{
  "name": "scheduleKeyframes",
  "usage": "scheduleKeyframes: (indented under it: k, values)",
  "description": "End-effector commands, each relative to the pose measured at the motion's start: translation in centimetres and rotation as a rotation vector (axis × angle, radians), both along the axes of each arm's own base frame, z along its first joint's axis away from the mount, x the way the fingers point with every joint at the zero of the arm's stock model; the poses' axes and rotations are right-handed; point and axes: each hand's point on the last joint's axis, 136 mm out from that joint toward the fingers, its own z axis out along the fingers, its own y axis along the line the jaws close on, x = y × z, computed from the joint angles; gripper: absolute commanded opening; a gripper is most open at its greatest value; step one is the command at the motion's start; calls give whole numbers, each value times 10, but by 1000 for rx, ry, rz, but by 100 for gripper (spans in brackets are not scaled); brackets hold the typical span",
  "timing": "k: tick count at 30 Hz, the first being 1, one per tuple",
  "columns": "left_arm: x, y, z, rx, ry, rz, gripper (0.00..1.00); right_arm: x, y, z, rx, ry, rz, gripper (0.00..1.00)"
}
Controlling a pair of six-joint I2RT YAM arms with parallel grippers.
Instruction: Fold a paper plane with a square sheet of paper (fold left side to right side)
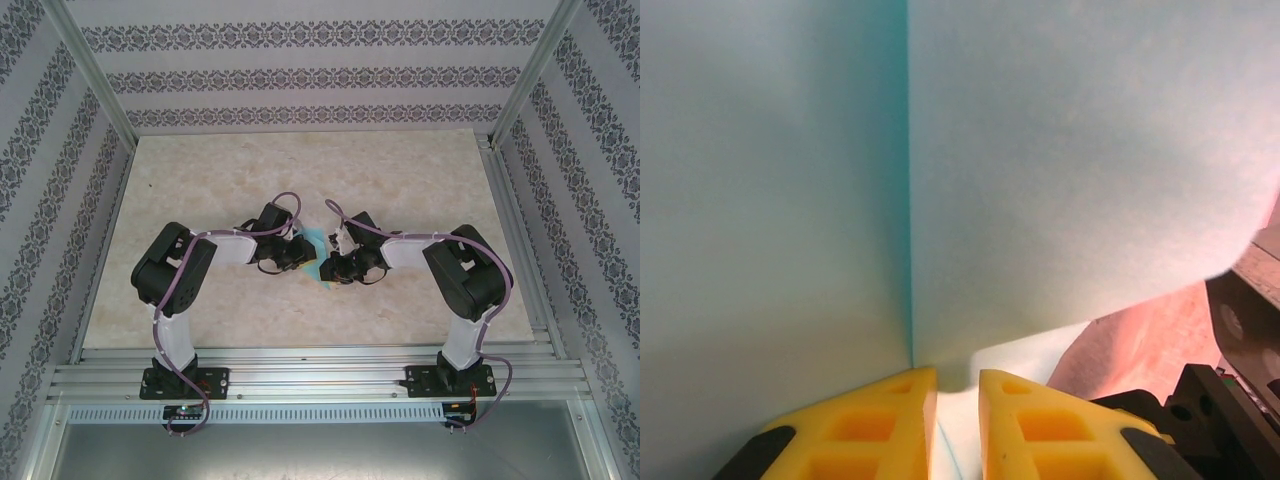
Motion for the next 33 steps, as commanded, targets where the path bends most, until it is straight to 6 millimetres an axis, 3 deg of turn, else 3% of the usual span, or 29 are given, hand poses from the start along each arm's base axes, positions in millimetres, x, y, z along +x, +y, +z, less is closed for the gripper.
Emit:
scheduleKeyframes:
  k: [1, 4, 9, 18, 33]
  values:
    - [3, 14, 17, 39, -40, 4, 21, -21, -35, -46, -191, 104, -28, 17]
    - [1, 14, 31, 16, -65, 4, 19, -21, -37, -47, -196, 107, -34, 17]
    - [-13, 6, 33, -52, -56, -14, 14, -19, -39, -47, -196, 108, -42, 17]
    - [-14, -24, 18, -129, -25, -23, 11, -17, -39, -46, -201, 105, -41, 15]
    - [-3, -26, -11, -101, 12, 73, 15, -20, -39, -52, -228, 118, -27, 13]
